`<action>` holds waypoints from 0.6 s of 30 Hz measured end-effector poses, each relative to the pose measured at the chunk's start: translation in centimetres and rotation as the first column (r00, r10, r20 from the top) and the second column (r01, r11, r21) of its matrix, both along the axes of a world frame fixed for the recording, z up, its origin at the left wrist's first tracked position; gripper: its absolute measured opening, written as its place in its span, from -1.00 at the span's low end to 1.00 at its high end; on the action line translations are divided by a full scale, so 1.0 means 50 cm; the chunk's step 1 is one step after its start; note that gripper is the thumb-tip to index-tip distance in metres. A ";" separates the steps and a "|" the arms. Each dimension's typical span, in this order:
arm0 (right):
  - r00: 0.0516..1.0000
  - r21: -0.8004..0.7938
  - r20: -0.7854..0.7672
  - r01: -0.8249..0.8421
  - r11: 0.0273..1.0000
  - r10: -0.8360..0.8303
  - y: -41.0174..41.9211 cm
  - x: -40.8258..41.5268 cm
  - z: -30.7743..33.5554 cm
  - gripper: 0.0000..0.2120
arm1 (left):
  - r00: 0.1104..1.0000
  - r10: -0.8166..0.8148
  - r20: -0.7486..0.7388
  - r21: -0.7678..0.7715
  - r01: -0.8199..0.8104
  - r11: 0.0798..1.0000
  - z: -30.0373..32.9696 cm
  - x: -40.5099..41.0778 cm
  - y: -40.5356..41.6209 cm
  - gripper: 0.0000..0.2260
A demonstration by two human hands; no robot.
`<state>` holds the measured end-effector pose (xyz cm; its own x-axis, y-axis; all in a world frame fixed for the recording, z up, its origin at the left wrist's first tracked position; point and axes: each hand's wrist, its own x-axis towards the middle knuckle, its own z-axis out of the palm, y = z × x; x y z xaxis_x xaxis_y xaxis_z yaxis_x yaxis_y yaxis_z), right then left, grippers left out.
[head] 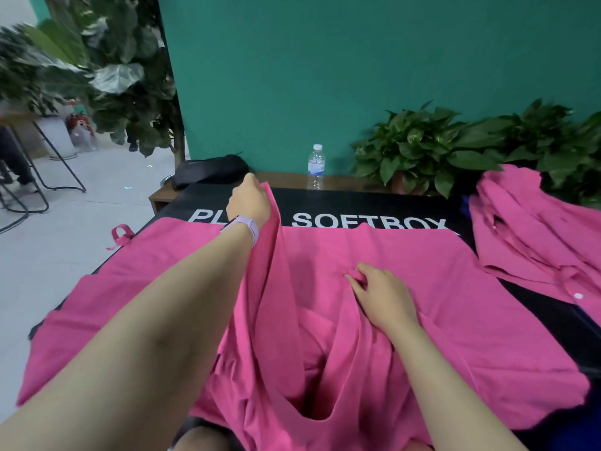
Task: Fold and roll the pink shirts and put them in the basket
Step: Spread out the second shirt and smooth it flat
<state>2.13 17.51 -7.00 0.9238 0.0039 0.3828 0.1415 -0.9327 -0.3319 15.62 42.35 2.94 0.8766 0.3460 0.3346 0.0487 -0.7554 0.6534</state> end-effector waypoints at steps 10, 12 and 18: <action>0.979 0.080 0.199 -0.063 0.995 0.046 -0.003 0.014 0.050 -0.63 | 0.978 0.109 -0.179 0.336 -0.044 0.941 -0.191 0.057 0.016 -0.75; 0.914 0.080 0.398 -0.118 0.990 0.077 -0.007 0.044 0.117 -0.70 | 0.980 0.111 -0.165 0.336 -0.050 0.941 -0.193 0.061 0.017 -0.76; 0.948 -0.160 0.315 -0.002 0.987 0.052 0.026 0.250 0.195 -0.87 | 0.979 0.125 -0.158 0.333 -0.067 0.941 -0.192 0.072 0.022 -0.83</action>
<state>14.64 18.83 2.75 0.7532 0.1100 0.6485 0.2415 -0.9633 -0.1172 19.23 43.44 -6.67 0.8992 0.3298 0.2875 0.2225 -0.9105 0.3485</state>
